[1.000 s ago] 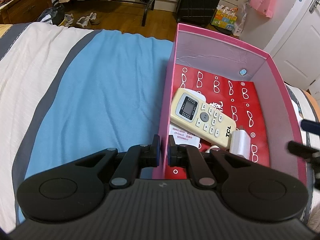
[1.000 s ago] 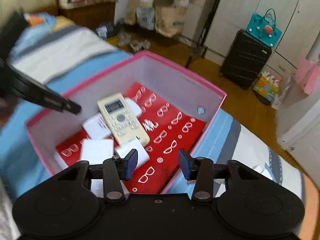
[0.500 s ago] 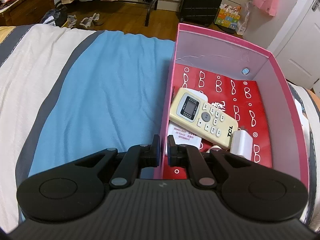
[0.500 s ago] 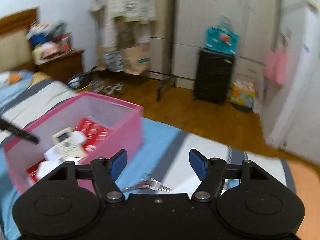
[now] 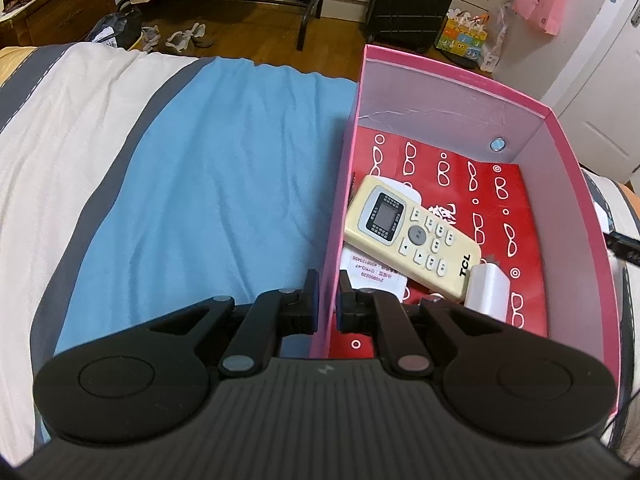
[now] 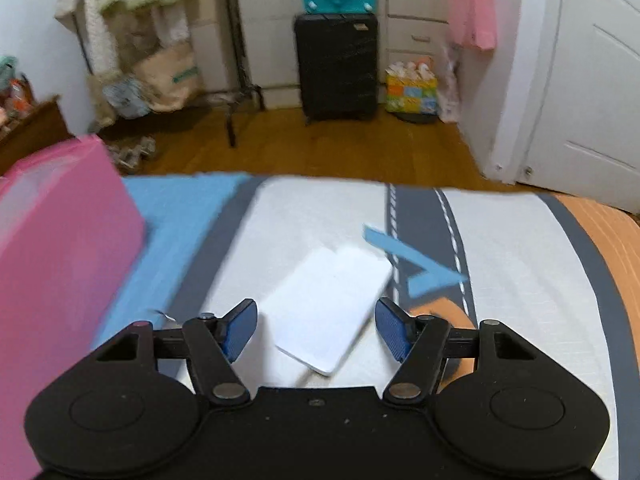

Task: Organize rigid objects
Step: 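Grasp the flat white power bank by its end with the right gripper, then carry the power bank into the pink box and open the right gripper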

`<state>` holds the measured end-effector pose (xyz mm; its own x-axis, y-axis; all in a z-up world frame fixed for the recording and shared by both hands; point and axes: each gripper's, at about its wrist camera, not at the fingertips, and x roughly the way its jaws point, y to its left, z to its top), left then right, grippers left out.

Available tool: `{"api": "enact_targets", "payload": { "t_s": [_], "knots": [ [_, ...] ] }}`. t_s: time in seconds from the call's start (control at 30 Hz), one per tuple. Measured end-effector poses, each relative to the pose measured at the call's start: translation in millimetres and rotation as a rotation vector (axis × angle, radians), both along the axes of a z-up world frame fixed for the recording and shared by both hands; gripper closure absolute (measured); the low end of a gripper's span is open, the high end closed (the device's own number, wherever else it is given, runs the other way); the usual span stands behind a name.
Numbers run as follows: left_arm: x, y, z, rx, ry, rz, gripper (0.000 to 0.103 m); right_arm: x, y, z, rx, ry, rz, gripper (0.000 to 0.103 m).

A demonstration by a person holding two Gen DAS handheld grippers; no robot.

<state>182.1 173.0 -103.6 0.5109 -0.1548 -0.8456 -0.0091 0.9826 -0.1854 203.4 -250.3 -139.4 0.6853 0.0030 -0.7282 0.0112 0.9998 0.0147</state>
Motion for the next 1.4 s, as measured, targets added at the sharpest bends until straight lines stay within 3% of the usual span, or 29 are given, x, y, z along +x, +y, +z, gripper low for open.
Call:
{"api": "enact_targets", "payload": {
  "t_s": [0.1, 0.17, 0.3, 0.47, 0.6, 1.0, 1.07, 1.4],
  "knots": [
    [1, 1, -1, -0.007, -0.002, 0.003, 0.095, -6, -6, 0, -0.008, -0.019, -0.016, 0.036],
    [1, 1, -1, -0.002, -0.001, -0.001, 0.095, -5, -10, 2, 0.013, -0.016, -0.019, 0.050],
    [0, 1, 0, 0.000, -0.004, -0.003, 0.095, -9, -8, 7, 0.015, -0.018, 0.014, 0.056],
    [-1, 1, 0, 0.004, -0.007, 0.003, 0.094, -20, 4, 18, 0.049, -0.001, 0.059, 0.057],
    [-1, 0, 1, 0.010, -0.010, 0.002, 0.094, -30, 12, 14, 0.035, 0.110, 0.067, 0.057],
    [-2, 1, 1, -0.004, -0.007, 0.001, 0.094, -26, 12, 8, 0.082, 0.112, 0.060, 0.052],
    [-2, 2, 1, -0.016, -0.004, 0.001, 0.094, -26, 6, 10, 0.108, 0.118, 0.033, 0.060],
    [-3, 5, 3, -0.024, -0.007, 0.011, 0.094, -34, -13, 16, 0.268, 0.138, -0.031, 0.060]
  ]
}}
